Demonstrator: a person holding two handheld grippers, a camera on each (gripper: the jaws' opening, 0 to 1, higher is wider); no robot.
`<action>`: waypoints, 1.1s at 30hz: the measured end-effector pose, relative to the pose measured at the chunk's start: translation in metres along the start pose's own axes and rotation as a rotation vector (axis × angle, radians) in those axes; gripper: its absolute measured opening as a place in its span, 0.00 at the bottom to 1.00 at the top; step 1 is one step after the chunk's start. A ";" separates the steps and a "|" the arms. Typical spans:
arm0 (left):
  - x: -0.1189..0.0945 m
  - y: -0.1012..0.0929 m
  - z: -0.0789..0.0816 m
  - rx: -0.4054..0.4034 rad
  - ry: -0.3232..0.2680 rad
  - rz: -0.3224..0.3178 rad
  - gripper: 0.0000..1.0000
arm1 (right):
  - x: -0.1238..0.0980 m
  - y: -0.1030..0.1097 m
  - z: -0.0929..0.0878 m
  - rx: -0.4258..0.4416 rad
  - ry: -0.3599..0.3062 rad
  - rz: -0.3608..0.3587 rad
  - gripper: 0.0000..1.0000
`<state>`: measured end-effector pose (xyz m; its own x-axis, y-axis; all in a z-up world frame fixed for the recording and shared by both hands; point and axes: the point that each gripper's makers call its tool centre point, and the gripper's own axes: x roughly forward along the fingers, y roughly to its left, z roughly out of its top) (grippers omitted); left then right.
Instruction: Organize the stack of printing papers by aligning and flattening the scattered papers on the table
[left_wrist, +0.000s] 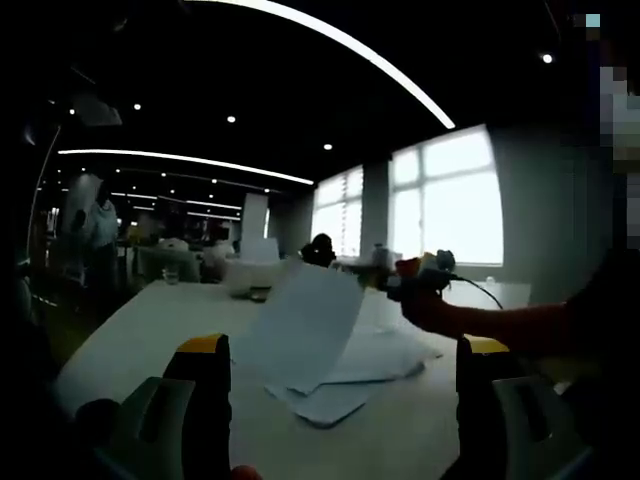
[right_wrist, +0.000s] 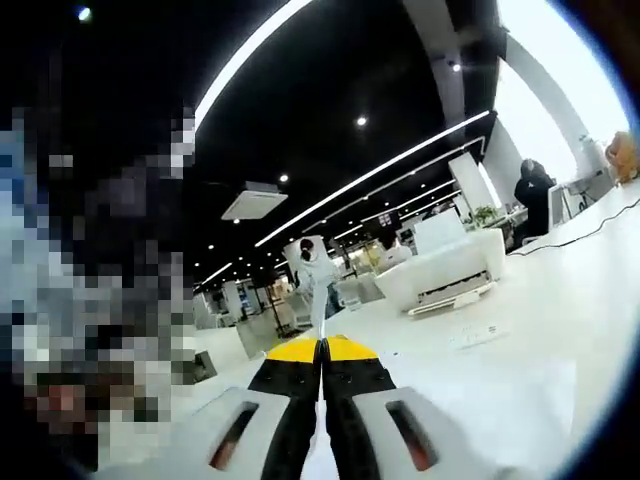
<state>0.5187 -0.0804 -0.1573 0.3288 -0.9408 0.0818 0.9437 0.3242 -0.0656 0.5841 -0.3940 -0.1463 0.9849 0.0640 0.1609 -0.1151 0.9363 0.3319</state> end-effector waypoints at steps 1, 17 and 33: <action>0.000 0.000 0.000 0.000 0.000 0.000 0.96 | 0.001 0.002 0.004 -0.001 -0.005 0.012 0.00; 0.001 0.000 0.000 -0.002 -0.001 0.001 0.96 | -0.004 0.060 0.049 -0.040 -0.073 0.150 0.00; -0.002 -0.003 0.005 -0.007 -0.020 0.002 0.96 | -0.017 0.130 0.105 -0.026 -0.084 0.353 0.00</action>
<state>0.5157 -0.0789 -0.1524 0.3313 -0.9381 0.1011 0.9429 0.3252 -0.0724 0.5393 -0.3096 -0.0083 0.8706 0.3575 0.3379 -0.4420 0.8700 0.2186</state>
